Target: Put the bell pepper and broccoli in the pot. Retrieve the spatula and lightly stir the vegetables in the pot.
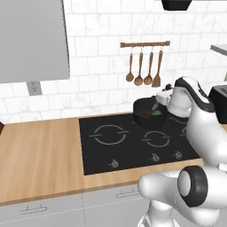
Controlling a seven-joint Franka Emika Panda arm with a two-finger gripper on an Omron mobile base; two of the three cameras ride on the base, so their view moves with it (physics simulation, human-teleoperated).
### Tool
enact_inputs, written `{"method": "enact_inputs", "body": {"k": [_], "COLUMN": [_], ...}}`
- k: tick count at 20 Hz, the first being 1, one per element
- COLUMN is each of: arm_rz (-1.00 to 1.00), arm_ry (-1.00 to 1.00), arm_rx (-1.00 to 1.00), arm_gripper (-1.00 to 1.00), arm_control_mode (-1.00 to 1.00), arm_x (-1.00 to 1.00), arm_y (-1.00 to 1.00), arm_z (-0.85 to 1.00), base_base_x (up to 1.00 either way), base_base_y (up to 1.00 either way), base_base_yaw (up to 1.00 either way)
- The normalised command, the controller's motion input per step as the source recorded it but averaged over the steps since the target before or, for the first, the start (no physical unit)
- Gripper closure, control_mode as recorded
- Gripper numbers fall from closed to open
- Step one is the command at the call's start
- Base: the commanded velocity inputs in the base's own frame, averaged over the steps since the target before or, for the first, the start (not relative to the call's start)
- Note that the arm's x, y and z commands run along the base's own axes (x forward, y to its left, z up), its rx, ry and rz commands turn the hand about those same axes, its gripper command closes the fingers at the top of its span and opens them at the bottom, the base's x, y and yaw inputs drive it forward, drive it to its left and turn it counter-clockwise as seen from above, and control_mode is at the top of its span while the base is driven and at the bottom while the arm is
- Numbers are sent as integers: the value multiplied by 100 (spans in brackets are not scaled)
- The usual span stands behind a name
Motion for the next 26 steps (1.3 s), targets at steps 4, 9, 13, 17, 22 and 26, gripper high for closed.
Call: {"method": "enact_inputs", "body": {"k": [4,9,13,17,22,26], "arm_rz": [0,0,0,0,0,0], "arm_ry": [1,1,1,0,0,0], "arm_rx": [0,0,0,0,0,0], "arm_gripper": [100,100,100,100,100,100], "arm_control_mode": [-100,-100,-100,-100,-100,-100], "arm_x": [12,11,12,11,9,5], "arm_y": [0,-4,-7,-5,-3,-3], "arm_z": [-16,-15,-18,-20,-20,-19], "base_base_x": [0,0,0,0,0,0], "base_base_y": [0,0,0,0,0,0], "base_base_yaw": [0,0,0,0,0,0]}}
